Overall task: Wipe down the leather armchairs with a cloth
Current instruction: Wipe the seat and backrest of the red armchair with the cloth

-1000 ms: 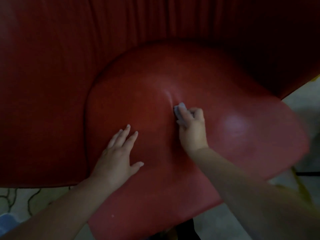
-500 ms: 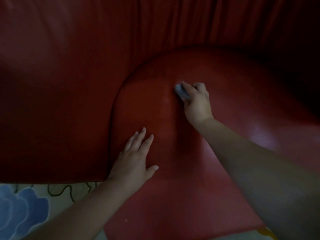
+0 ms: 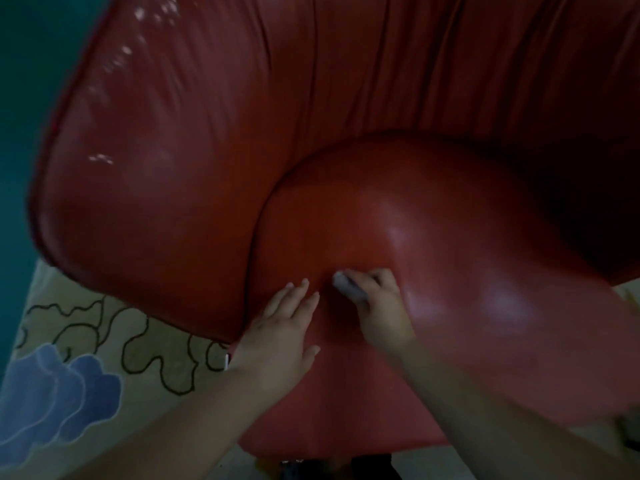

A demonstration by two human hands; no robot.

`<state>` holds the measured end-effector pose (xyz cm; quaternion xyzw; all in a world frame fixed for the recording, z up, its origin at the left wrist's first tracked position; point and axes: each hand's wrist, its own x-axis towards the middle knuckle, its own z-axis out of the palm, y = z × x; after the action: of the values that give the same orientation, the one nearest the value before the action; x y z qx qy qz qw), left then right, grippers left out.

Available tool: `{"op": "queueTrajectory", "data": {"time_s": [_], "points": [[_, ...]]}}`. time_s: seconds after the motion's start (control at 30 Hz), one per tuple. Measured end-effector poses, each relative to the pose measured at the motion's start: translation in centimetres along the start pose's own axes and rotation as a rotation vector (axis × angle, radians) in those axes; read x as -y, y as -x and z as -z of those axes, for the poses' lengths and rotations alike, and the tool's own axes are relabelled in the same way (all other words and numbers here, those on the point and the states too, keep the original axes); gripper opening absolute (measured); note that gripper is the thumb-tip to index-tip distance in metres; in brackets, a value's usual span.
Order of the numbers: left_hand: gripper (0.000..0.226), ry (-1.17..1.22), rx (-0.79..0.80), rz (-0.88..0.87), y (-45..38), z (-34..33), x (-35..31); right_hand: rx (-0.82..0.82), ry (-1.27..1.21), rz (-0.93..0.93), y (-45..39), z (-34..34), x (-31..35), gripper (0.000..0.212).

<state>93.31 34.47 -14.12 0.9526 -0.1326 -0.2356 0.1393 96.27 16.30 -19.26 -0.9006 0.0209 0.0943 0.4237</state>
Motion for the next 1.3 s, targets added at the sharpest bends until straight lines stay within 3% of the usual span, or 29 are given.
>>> {"op": "queueTrajectory", "data": {"time_s": [0.1,0.3,0.5,0.57,0.73,0.93,1.03,1.13,1.3], "points": [[0.073,0.034,-0.113,-0.019,1.4,4.5,-1.6,-0.207,-0.146,-0.12,0.6,2.5,3.0,0.041],[0.06,0.089,-0.524,-0.05,5.2,14.9,-4.1,-0.257,-0.315,-0.054,-0.8,6.5,12.0,0.043],[0.063,0.156,-0.83,0.268,8.8,20.6,-2.0,-0.223,-0.456,0.051,-2.4,7.7,19.4,0.043],[0.076,0.23,-0.824,0.381,9.1,21.3,-0.6,-0.182,-0.513,0.092,-2.8,7.3,21.0,0.044],[0.108,0.377,-0.594,0.531,8.1,21.1,2.4,-0.082,-0.445,0.349,-3.7,5.5,25.1,0.046],[0.094,0.428,-0.535,0.514,7.0,20.3,4.5,0.118,-0.288,0.633,-3.9,1.9,27.0,0.035],[0.102,0.473,-0.498,0.522,7.1,20.3,5.0,-0.007,-0.19,0.577,-7.1,2.5,24.8,0.039],[0.103,0.49,-0.5,0.517,7.1,20.3,5.3,-0.184,-0.261,0.423,-8.2,2.8,24.2,0.044],[0.102,0.494,-0.515,0.493,6.6,20.1,5.9,-0.073,-0.184,0.656,-7.6,1.2,25.1,0.048]]}}
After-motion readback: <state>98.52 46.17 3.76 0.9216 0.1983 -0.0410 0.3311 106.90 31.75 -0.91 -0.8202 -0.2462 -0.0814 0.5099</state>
